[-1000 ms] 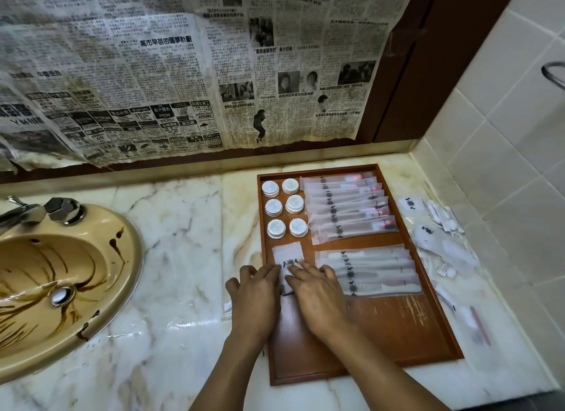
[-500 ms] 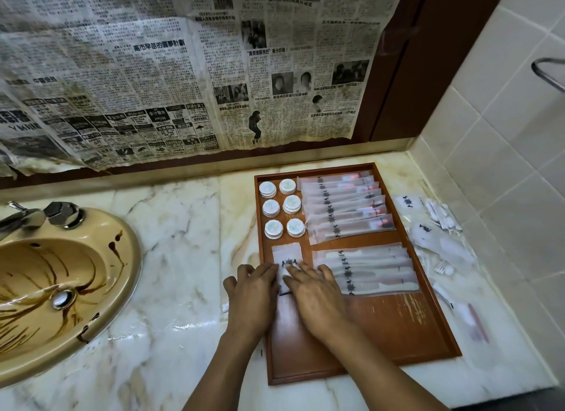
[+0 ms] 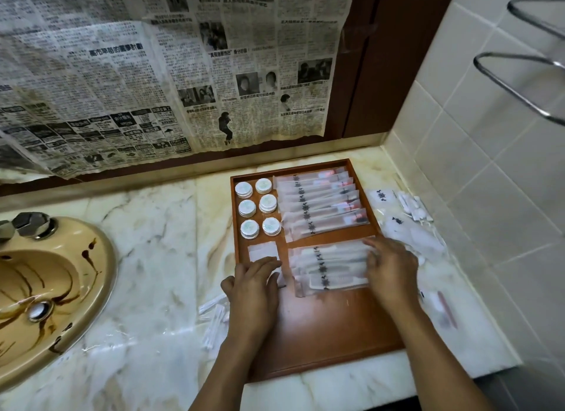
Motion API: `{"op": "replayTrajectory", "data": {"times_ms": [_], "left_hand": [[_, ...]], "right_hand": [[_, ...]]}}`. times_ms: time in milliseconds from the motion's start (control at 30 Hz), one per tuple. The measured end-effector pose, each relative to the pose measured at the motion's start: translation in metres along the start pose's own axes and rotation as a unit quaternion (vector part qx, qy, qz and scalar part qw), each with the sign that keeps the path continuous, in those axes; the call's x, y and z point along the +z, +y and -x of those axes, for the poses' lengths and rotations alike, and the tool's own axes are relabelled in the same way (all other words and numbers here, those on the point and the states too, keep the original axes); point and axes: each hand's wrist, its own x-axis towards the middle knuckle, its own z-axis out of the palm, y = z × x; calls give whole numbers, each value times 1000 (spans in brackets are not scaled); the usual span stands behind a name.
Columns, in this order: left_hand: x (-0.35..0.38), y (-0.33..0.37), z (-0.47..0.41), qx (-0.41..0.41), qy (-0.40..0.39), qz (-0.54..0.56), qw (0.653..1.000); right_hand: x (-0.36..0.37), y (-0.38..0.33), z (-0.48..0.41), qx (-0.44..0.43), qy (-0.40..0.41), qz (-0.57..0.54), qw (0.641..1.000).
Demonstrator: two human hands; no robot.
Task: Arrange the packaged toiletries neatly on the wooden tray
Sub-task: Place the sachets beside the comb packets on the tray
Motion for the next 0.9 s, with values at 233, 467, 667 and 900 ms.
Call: {"op": "replayTrajectory", "data": {"times_ms": [233, 467, 667, 900], "left_hand": [[14, 33, 5, 19, 7, 14, 1000], [19, 61, 5, 11, 15, -7, 1000], [22, 74, 3, -18, 16, -13, 1000], [27, 87, 0, -50, 27, 59, 997]], "right_hand": [[-29, 79, -37, 71, -11, 97, 993], [-25, 100, -65, 1, -103, 169, 980], [-12, 113, -69, -10, -35, 140, 989], [-35, 105, -73, -21, 70, 10, 997]]}}
